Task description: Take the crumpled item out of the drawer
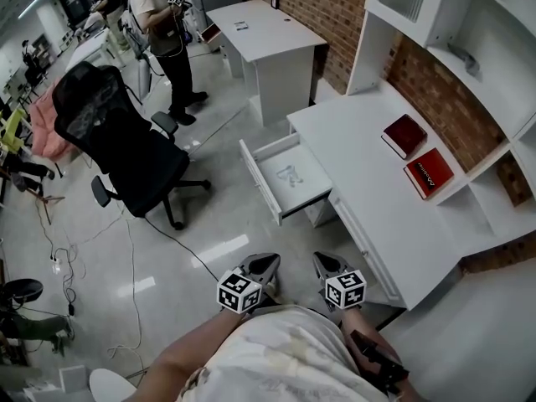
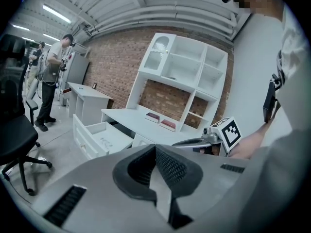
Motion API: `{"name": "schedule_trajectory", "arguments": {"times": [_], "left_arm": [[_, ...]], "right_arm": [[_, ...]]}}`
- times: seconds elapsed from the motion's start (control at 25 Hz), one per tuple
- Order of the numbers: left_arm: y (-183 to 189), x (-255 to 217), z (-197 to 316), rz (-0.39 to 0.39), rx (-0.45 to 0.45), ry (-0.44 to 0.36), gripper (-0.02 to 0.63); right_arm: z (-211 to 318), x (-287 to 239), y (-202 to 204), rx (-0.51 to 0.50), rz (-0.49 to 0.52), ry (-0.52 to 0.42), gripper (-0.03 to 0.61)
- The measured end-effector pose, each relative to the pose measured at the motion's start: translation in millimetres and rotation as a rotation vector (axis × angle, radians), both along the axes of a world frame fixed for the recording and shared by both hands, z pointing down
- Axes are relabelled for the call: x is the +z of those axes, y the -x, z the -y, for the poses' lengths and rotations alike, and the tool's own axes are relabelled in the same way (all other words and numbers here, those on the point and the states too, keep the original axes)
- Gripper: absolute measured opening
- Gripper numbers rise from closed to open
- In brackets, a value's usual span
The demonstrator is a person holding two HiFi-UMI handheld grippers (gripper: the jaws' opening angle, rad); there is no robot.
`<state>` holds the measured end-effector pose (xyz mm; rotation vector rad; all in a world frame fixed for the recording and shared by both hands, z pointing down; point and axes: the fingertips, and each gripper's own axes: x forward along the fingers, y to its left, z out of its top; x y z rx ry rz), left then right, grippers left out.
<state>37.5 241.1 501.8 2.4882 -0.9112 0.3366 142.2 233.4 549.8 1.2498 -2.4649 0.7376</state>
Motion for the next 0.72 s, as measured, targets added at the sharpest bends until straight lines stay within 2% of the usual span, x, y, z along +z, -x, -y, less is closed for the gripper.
{"name": "schedule_trajectory", "arguments": {"times": [0.72], "left_arm": [[-3.5, 1.8, 94.5, -0.022, 0.047, 0.012, 0.020]], "right_arm": [[84.0, 7.8, -2.3, 0.023, -0.042, 0.027, 0.025]]}}
